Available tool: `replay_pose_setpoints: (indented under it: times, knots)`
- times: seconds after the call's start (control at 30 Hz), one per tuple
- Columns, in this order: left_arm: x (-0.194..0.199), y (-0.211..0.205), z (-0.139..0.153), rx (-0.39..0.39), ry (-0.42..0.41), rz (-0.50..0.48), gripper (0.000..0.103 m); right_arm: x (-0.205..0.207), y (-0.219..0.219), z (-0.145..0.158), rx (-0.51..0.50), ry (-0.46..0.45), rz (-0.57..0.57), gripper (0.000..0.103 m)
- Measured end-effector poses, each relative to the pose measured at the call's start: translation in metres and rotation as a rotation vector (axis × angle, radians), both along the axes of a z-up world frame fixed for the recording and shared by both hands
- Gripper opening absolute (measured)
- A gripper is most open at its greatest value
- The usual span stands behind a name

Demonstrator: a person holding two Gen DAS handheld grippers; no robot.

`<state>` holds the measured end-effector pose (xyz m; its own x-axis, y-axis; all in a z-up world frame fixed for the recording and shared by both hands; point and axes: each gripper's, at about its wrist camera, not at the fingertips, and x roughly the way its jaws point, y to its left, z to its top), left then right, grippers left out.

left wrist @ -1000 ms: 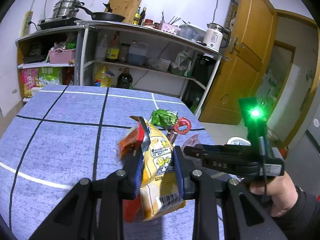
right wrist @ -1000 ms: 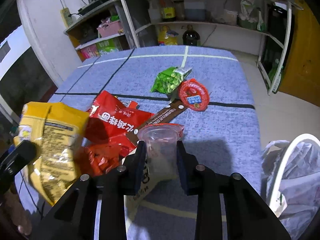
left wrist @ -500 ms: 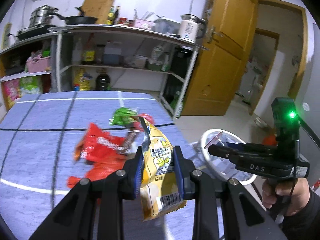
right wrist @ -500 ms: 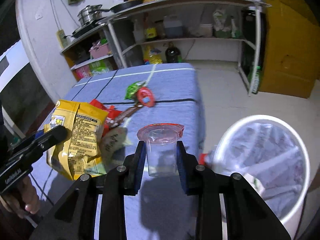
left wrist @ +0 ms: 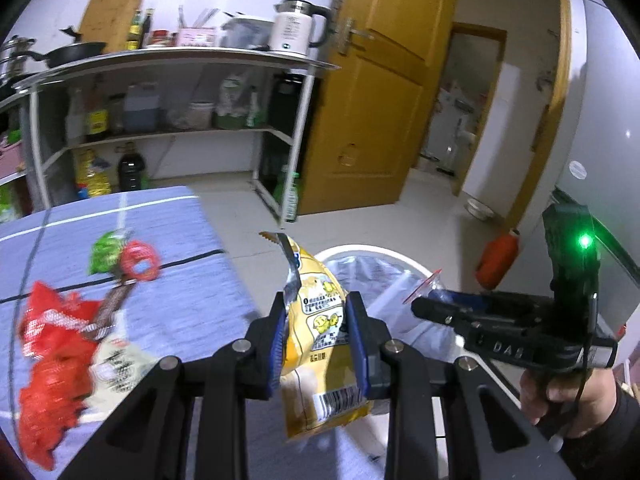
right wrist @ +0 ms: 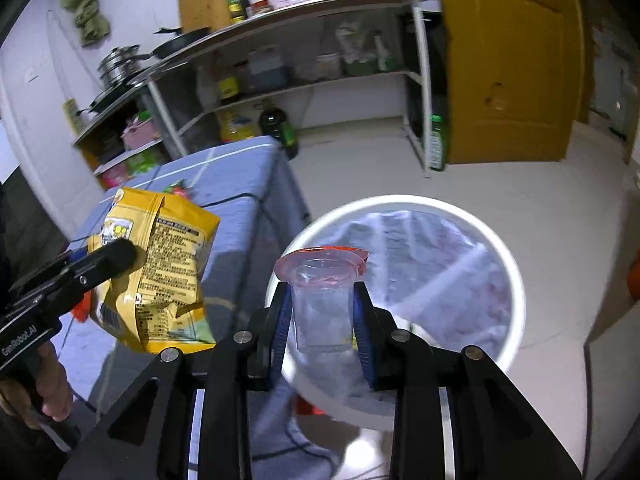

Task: Collect trash
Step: 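Move both grippers over the wastebasket and release the bag and cup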

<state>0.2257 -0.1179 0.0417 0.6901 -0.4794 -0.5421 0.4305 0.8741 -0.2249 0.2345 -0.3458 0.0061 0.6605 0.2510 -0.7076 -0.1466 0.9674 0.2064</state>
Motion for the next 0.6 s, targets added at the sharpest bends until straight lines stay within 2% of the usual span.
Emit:
replay_pose_setpoints:
  times: [0.27, 0.5, 0.6]
  knots:
    - [0.023, -0.056, -0.016, 0.023, 0.044, -0.067, 0.030, 0.002, -0.037, -0.017, 0.003, 0.033, -0.067, 0.031]
    - [0.043, -0.079, -0.035, 0.051, 0.094, -0.074, 0.031, 0.011, -0.047, -0.033, -0.011, 0.052, -0.083, 0.032]
    - [0.049, -0.085, -0.044, 0.063, 0.124, -0.075, 0.036, 0.016, -0.049, -0.043, -0.030, 0.085, -0.093, 0.032]
